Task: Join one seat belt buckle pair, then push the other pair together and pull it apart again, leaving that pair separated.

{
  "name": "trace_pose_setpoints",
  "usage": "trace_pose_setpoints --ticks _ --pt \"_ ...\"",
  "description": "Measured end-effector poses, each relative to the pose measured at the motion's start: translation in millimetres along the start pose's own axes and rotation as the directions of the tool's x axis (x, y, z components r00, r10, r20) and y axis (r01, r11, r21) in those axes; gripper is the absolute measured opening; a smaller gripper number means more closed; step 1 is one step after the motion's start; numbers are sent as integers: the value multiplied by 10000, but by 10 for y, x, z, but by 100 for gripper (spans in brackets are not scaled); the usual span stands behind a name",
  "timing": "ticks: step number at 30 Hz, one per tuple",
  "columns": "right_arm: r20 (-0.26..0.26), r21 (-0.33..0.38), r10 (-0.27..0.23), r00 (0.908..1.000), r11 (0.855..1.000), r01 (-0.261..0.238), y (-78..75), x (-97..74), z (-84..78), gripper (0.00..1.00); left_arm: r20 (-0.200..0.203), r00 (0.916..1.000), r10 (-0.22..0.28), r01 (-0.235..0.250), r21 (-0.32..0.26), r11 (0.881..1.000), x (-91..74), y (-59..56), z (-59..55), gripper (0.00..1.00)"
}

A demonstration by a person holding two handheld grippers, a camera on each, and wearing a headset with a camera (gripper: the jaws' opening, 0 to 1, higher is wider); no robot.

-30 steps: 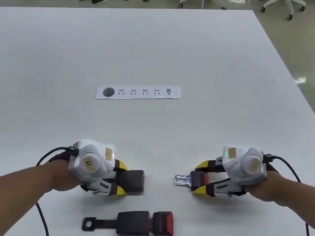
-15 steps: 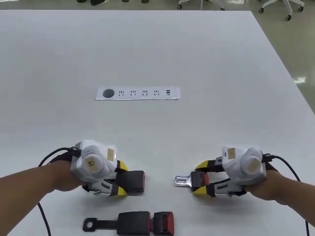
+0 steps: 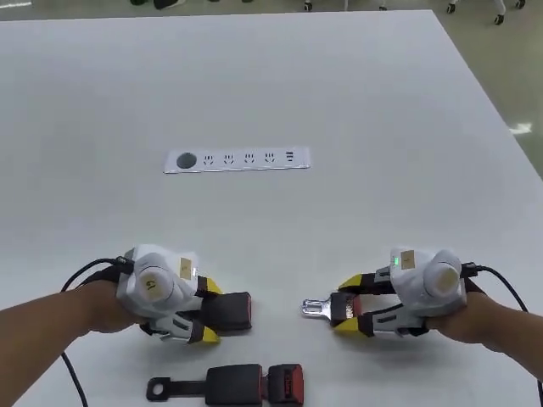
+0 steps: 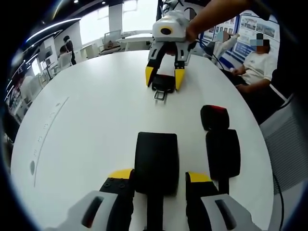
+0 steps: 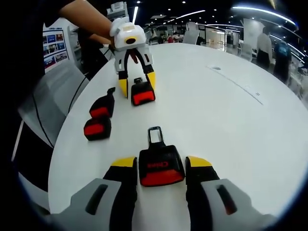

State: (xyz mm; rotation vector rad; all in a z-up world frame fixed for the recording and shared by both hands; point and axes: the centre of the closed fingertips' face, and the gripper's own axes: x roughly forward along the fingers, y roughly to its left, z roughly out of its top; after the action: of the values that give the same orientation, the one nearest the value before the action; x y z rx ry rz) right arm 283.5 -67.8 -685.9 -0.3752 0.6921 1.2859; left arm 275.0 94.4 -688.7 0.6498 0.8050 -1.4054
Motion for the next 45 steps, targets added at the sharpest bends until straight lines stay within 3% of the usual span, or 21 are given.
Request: trace_pose_setpoints --ticks 4,7,12,14,20,23,24,27,29,32,34,37,38,40,41,43,44,45 --pt "-99 103 -162 9998 9998 163 16 26 35 52 -13 10000 -42 41 -582 9983 -13 -29 15 50" --pt "-164 233 -329 9993 9992 333 11 23 26 56 206 9998 -32 51 -920 9957 -48 -32 50 55" --pt "150 634 -879 9960 9942 868 -42 -22 114 64 676 9965 496 -380 -1635 9858 -170 20 199 59" --pt "366 855 -1091 9934 9907 1056 -56 -49 169 66 678 9958 620 -498 -1679 9845 -201 32 191 60" --pt "861 1424 -2107 9738 9700 1973 -113 -123 279 75 901 9887 1197 -940 -2487 9640 -321 64 213 69" --pt "824 1576 -2679 9599 9546 2529 -137 -160 272 75 837 9858 1455 -1182 -2696 9557 -372 83 158 72" --pt "895 1760 -2828 9550 9482 2643 -141 -173 284 76 790 9835 1625 -1330 -2924 9470 -397 107 117 73" --pt "1101 2107 -3620 9256 9186 3342 -162 -242 330 73 798 9703 2285 -1845 -3673 9116 -467 169 94 77" --pt "1195 2514 -4062 9059 8951 3682 -150 -302 378 76 1316 9475 2916 -2176 -4029 8890 -552 182 163 80" --pt "1362 2998 -4628 8759 8620 4088 -124 -389 466 79 1319 9306 3415 -2492 -4554 8547 -617 178 96 85" --pt "1406 3097 -4877 8616 8483 4296 -122 -412 473 79 1380 9171 3740 -2661 -4867 8320 -690 161 91 89" --pt "1488 3201 -5110 8466 8350 4477 -93 -427 502 82 1429 9009 4099 -2895 -5058 8126 -791 132 57 89" --pt "1529 3246 -5190 8410 8302 4533 -77 -435 515 82 1490 8868 4375 -3044 -5241 7954 -854 126 62 90" --pt "1568 3287 -5348 8303 8211 4667 -38 -457 538 81 1608 8627 4795 -3300 -5394 7747 -932 116 64 91" --pt "1586 3493 -5460 8227 8104 4704 7 -474 558 82 1729 8464 5036 -3349 -5625 7559 -986 83 64 92" --pt "1638 3596 -5675 8069 7960 4868 42 -520 592 83 1759 8384 5159 -3302 -5892 7375 -1030 6 29 95" --pt "1662 3666 -5881 7915 7820 5041 55 -559 608 84 1730 8369 5194 -3325 -5929 7334 -1045 -25 10 95" --pt "1683 3773 -5984 7833 7733 5096 72 -586 619 85 1706 8339 5249 -3364 -5968 7284 -1059 -77 13 95"
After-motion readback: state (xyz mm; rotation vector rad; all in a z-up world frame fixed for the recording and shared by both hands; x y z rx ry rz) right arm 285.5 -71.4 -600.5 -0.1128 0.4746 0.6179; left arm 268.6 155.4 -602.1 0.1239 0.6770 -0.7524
